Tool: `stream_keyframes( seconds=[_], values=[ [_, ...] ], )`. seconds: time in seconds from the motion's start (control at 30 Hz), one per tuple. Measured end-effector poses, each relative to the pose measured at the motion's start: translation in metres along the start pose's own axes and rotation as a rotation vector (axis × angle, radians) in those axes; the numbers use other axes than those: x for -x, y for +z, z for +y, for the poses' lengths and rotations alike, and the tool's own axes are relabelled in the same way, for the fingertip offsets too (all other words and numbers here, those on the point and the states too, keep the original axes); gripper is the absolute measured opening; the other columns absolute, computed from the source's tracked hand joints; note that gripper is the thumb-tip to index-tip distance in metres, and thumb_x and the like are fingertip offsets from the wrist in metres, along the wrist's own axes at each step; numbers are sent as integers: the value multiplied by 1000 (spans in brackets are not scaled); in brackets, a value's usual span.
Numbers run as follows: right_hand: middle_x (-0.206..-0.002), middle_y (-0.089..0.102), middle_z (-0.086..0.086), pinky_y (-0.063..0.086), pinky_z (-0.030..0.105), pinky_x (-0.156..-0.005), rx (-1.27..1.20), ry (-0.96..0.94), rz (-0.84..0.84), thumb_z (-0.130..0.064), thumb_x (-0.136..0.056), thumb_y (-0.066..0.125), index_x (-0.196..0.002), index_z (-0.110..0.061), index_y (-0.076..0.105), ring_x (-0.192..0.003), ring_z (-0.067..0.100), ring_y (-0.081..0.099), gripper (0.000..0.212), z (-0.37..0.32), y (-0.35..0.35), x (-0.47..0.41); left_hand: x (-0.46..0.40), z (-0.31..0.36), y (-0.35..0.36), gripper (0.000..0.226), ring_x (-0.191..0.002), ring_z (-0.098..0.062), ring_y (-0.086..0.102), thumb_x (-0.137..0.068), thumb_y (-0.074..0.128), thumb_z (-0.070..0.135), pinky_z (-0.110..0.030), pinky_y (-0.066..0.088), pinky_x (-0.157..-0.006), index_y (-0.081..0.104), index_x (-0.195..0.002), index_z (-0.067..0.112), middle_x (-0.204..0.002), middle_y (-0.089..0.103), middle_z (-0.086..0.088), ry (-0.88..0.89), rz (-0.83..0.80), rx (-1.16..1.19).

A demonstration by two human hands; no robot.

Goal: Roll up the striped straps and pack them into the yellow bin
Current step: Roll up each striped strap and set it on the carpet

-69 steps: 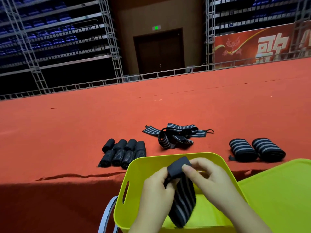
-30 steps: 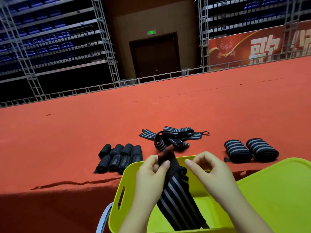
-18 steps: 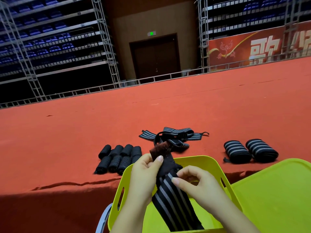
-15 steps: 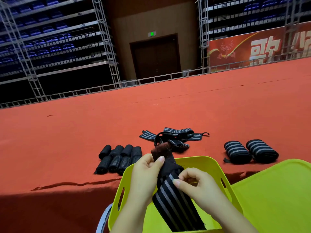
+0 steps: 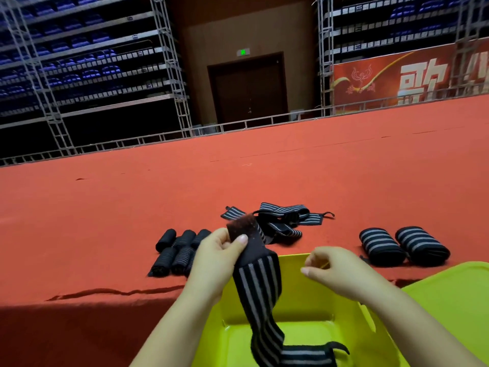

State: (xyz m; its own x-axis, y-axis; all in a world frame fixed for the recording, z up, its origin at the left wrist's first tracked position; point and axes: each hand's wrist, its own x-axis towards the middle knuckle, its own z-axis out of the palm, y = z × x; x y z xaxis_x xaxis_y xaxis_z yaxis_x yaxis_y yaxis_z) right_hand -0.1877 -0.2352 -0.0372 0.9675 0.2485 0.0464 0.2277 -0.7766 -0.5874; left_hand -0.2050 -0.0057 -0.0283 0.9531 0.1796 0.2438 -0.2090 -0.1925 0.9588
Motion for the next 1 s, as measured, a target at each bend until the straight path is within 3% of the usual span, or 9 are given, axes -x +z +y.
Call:
stream_keyframes(
  seconds=[0.13, 0.33, 0.47, 0.6, 0.7, 0.8, 0.9, 1.0],
  values=[
    [-96, 64, -7, 47, 26, -77, 100, -24, 40, -35, -88, 64, -93, -26, 61, -92, 12, 60, 11, -5, -14, -57, -12, -24, 2, 10, -73, -20, 61, -88, 66, 24, -34, 42, -68, 68, -84, 16, -77, 67, -7, -130, -115, -87],
    [-120, 63, 2, 47, 29, -87, 207, 62, 35, -35, -79, 71, -117, -18, 59, -110, 20, 58, 43, 19, 4, -165, -49, -41, 2, 9, -55, -3, 58, -94, 61, 12, -15, 40, -50, 67, -87, 13, -72, 68, 3, -258, -156, -110],
    [-126, 59, 3, 46, 30, -91, 291, 103, -23, -36, -76, 75, -125, -15, 54, -116, 21, 55, 56, 36, 28, -209, -65, -51, 4, 9, -77, -14, 68, -94, 61, 15, -27, 51, -67, 70, -92, 13, -88, 74, -5, -279, -197, -96],
    [-129, 57, 1, 48, 32, -91, 391, 138, -87, -34, -74, 76, -129, -19, 51, -118, 23, 55, 62, 51, 51, -245, -77, -62, 5, 10, -77, -13, 69, -93, 62, 16, -28, 51, -72, 71, -92, 13, -83, 75, -2, -293, -201, -82],
    [-121, 62, 0, 48, 32, -88, 435, 160, -108, -26, -79, 70, -119, -24, 59, -114, 23, 58, 42, 60, 59, -261, -80, -69, 2, 10, -82, -18, 69, -91, 64, 21, -37, 53, -81, 71, -92, 14, -88, 75, -7, -298, -213, -82],
    [-113, 65, 2, 48, 29, -82, 398, 105, -21, -16, -83, 60, -106, -23, 66, -108, 23, 60, 24, 66, 60, -267, -83, -74, -2, 13, -71, -12, 61, -91, 64, 22, -31, 47, -73, 68, -89, 10, -76, 67, 0, -291, -194, -109],
    [-93, 67, 2, 39, 24, -67, 277, 46, 37, -20, -82, 65, -89, -23, 62, -89, 20, 61, 8, 61, 42, -260, -86, -73, -4, 16, -65, -10, 56, -91, 64, 24, -28, 44, -67, 66, -81, 12, -69, 63, -2, -263, -173, -174],
    [-80, 60, -2, 36, 25, -64, 190, 27, 34, -19, -81, 68, -78, -24, 55, -78, 17, 55, 14, 59, 17, -245, -88, -70, -1, 14, -69, -10, 63, -92, 64, 22, -28, 48, -69, 69, -83, 14, -76, 70, -4, -255, -158, -157]
  ],
)
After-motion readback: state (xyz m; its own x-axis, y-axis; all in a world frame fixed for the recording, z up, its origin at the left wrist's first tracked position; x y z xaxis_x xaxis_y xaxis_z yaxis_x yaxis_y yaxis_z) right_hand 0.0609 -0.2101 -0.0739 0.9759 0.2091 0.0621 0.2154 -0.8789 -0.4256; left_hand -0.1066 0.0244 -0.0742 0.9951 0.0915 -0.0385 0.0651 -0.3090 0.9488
